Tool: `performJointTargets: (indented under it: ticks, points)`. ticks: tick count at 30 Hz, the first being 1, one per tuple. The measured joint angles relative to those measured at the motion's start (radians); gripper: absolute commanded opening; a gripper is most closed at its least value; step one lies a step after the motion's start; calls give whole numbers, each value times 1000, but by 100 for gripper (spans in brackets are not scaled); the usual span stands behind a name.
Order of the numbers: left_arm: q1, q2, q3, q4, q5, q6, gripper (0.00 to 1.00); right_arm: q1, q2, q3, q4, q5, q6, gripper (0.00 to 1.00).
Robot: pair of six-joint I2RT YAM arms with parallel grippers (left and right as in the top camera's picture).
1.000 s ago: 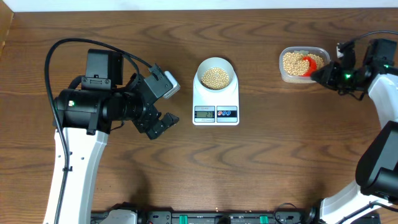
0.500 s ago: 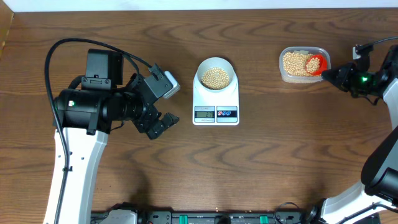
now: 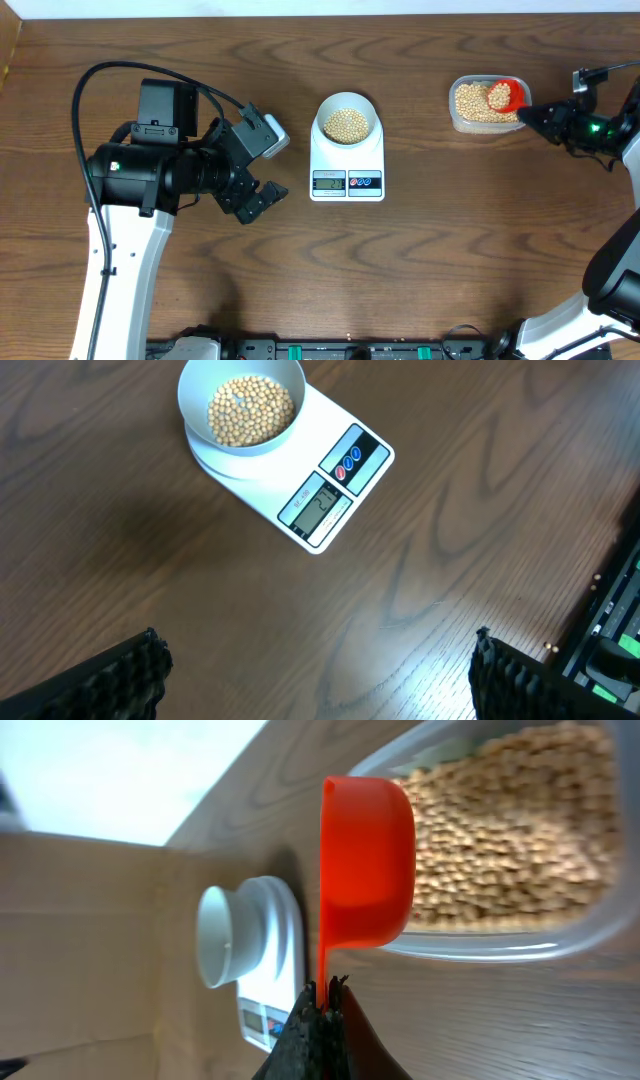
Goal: Scoop item into bowl and weigh 50g on scale
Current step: 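Dip the red scoop into the soybean tub and fill it, then lift the filled scoop and carry it left over the bowl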
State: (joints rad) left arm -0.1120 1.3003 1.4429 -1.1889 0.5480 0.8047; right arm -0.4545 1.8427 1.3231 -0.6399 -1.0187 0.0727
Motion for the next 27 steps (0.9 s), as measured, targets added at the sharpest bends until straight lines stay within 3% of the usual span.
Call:
performJointTargets:
  ticks: [12, 27]
  points:
    - [0, 0, 0, 0, 0, 0, 98, 26, 0, 0, 18, -117, 8, 1]
    - [0, 0, 0, 0, 0, 0, 98, 265, 0, 0, 187, -136, 129, 1]
